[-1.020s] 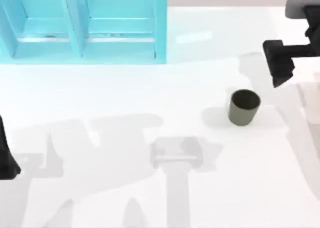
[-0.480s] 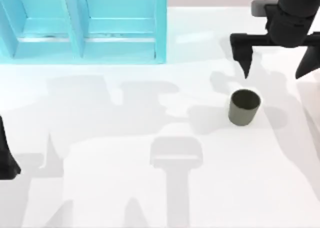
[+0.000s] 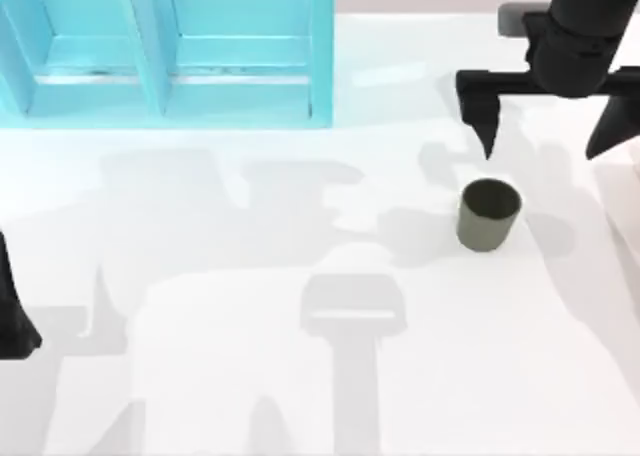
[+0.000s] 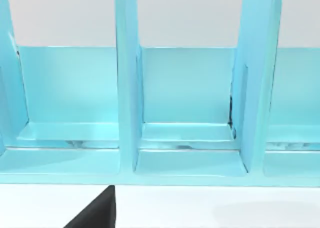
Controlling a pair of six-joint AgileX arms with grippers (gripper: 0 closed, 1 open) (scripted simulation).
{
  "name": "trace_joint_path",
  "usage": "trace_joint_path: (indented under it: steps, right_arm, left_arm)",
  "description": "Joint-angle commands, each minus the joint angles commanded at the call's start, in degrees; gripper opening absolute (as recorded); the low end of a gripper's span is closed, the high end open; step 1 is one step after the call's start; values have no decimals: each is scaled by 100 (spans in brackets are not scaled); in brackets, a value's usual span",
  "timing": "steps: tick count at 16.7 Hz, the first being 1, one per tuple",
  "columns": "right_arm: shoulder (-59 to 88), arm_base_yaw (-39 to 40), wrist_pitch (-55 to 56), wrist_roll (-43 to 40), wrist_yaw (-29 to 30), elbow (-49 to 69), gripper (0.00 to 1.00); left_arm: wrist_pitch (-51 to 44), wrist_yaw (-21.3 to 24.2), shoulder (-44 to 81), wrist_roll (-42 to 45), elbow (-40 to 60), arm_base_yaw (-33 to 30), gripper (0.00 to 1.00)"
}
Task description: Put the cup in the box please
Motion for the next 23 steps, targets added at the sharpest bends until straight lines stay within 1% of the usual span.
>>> trace_joint_path:
  steps: [2,9,14,23]
  right_arm:
    - [35,7,310,2,1,-289,100]
    - [244,35,1901,32,3,-1647,100]
    - [259,36,2028,35,3,-1760,100]
    - [259,36,2028,35,3,-1760,32]
  left_arm:
    - [0,0,0,0,0,0,100]
    - [0,0,0,0,0,0,100]
    - [0,0,0,0,0,0,100]
    - [0,0,0,0,0,0,100]
